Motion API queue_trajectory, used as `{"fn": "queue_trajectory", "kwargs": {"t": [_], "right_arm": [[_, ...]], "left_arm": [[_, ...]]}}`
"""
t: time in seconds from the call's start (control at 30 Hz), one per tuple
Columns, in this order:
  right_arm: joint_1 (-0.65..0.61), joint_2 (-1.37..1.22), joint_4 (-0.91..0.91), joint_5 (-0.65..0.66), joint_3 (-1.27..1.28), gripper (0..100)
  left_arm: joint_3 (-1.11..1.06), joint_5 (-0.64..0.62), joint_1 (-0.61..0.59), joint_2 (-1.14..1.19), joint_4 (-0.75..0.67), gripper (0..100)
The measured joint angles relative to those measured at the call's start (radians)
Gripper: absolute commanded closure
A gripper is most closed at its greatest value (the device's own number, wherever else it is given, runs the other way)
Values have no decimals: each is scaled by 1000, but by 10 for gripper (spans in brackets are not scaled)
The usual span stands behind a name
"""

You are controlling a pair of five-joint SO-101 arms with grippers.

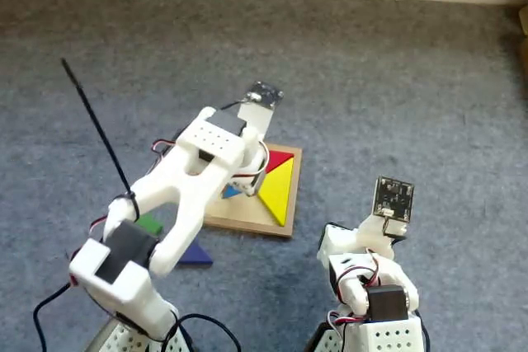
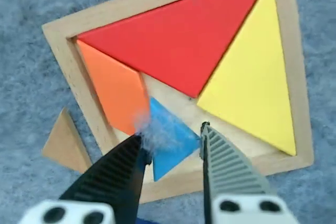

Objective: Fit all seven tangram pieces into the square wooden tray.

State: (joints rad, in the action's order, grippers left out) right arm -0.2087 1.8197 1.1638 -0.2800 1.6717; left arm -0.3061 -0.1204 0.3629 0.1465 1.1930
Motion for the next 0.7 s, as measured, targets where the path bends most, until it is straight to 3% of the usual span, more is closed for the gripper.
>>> {"fn": "queue_trajectory", "kwargs": {"t": [0.13,0.23,0.47,0.7], "right_arm": [[0,0,0,0,0,991],[0,0,0,0,0,991],[0,0,0,0,0,991],[0,0,0,0,0,991]], "left_arm": [[40,-97,-3,48,0,704],[60,-143,-29,58,0,695],[63,-157,-118,58,0,698],[60,-124,-123,58,0,698]]}}
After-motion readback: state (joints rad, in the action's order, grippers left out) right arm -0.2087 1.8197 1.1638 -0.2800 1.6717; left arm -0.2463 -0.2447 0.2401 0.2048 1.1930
